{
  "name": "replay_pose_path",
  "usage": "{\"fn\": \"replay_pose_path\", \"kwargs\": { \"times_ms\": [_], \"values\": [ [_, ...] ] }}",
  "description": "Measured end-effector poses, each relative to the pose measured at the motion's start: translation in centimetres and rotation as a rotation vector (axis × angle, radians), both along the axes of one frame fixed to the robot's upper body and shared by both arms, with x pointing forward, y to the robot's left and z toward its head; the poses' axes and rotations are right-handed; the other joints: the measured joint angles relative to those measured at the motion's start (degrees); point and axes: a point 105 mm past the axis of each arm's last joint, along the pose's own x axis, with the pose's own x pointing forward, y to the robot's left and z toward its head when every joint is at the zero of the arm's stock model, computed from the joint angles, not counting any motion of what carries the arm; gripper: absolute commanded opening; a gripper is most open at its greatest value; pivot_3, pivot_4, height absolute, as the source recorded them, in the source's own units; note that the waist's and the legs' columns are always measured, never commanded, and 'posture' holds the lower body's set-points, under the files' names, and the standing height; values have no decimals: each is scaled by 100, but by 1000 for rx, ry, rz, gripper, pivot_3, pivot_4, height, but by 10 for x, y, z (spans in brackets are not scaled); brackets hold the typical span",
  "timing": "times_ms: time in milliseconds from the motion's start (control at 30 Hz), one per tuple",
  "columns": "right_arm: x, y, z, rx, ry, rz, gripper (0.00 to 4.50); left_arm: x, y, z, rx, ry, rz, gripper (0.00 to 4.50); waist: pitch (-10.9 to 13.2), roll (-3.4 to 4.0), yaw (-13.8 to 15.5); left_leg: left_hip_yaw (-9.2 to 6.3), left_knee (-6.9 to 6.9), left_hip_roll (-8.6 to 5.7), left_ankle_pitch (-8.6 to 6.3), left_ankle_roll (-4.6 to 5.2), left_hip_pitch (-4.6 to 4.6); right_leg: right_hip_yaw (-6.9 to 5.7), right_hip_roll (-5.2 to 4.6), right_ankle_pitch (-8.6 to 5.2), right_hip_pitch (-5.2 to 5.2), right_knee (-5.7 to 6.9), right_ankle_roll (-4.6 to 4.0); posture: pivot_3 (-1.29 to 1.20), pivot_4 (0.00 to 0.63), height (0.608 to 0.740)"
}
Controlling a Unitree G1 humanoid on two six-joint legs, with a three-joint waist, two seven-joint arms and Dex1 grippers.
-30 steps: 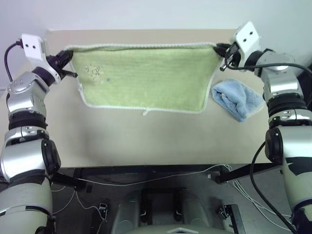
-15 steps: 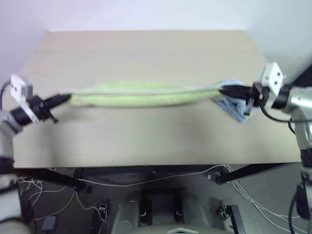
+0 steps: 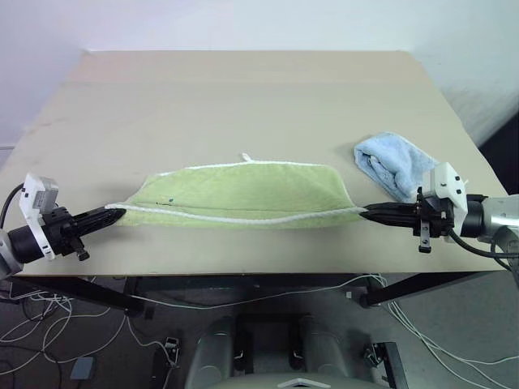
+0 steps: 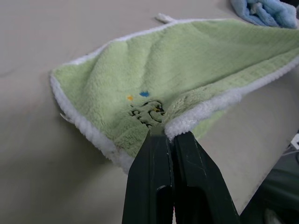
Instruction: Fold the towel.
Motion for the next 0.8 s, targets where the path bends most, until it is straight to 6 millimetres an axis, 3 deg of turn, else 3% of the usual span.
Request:
{"fn": "replay_pose_path", "kwargs": {
  "times_ms": [133,367,533,800],
  "values": [
    [38,-5,5,-10,-97,-110,16,27,17,10,58,-92,137,0,0,1,2,2,-4,-2,1,-2,-2,0,2,6,-5,0,-5,0,150,740],
    [84,-1,-5,-2,-121,-188,16,64,15,-16,92,-85,213,0,0,-1,-15,20,-2,-1,29,-12,-13,-2,24,19,9,6,18,0,150,740],
    [108,6,-15,-16,-125,-215,16,88,15,-22,142,-101,253,0,0,-1,-10,27,5,-2,32,-8,-6,-3,32,19,18,12,20,0,150,740],
    [128,6,-22,-27,-126,-254,16,110,13,-34,187,-106,290,0,0,-2,-17,34,8,-2,34,-7,-6,-3,37,18,22,14,25,0,150,740]
  ]
}}
